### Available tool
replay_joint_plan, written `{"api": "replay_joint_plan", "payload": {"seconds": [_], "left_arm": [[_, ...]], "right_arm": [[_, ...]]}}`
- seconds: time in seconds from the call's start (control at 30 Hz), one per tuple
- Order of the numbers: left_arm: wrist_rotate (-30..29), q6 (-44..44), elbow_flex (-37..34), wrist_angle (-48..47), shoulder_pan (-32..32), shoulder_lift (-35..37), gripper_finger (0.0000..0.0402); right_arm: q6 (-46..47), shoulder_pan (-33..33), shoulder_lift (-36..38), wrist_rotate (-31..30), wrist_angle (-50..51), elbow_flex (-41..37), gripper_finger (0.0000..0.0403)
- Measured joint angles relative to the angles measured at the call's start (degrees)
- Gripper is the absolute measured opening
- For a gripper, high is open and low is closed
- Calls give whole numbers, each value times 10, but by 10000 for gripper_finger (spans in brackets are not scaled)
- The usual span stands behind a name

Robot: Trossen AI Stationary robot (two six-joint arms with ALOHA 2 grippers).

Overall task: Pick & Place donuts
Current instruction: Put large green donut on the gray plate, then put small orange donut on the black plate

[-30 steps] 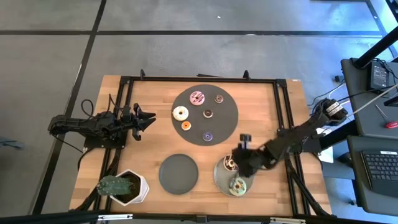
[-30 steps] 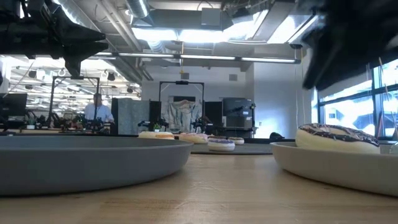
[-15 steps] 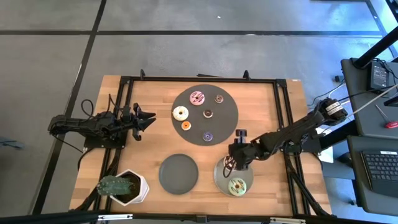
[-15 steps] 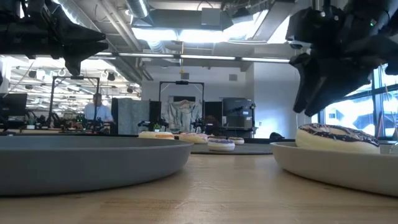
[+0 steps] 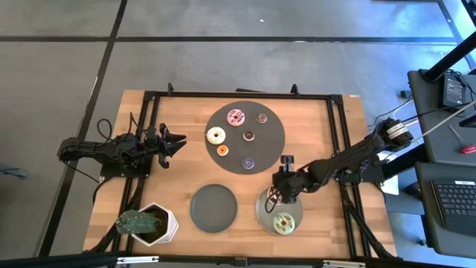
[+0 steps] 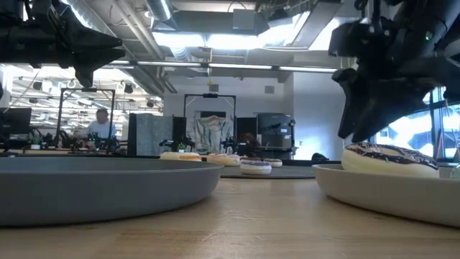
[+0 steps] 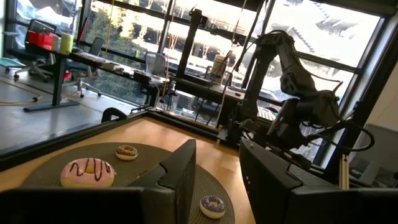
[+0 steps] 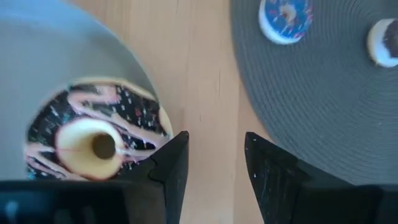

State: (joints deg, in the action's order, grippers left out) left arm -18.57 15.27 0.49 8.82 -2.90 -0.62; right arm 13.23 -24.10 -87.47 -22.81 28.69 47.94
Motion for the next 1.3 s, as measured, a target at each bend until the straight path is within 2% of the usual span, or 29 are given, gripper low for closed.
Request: {"api": "replay_joint_plan", "payload": {"seconds": [0.17, 0.4, 0.7, 0.77, 0.87, 0.93, 1.03, 1.3], "left_arm": [[0, 0, 0, 0, 0, 0, 120], [1, 0, 0, 0, 0, 0, 120], [1, 0, 0, 0, 0, 0, 120], [1, 0, 0, 0, 0, 0, 120], [1, 0, 0, 0, 0, 0, 120], [1, 0, 0, 0, 0, 0, 120], [1, 0, 0, 0, 0, 0, 120], [2, 0, 0, 2, 0, 0, 120]], "right_arm": [[1, 0, -12, 7, -1, 0, 158], [3, 0, -2, 60, 1, 0, 158], [10, -5, 0, 61, 6, 0, 158], [0, -4, 0, 47, 11, 0, 158], [0, 4, 4, -7, 26, 1, 158], [-1, 21, 14, -25, 45, 13, 158], [-40, 63, 38, -19, 48, 24, 158], [-183, 192, 63, 93, -50, 24, 158]]}}
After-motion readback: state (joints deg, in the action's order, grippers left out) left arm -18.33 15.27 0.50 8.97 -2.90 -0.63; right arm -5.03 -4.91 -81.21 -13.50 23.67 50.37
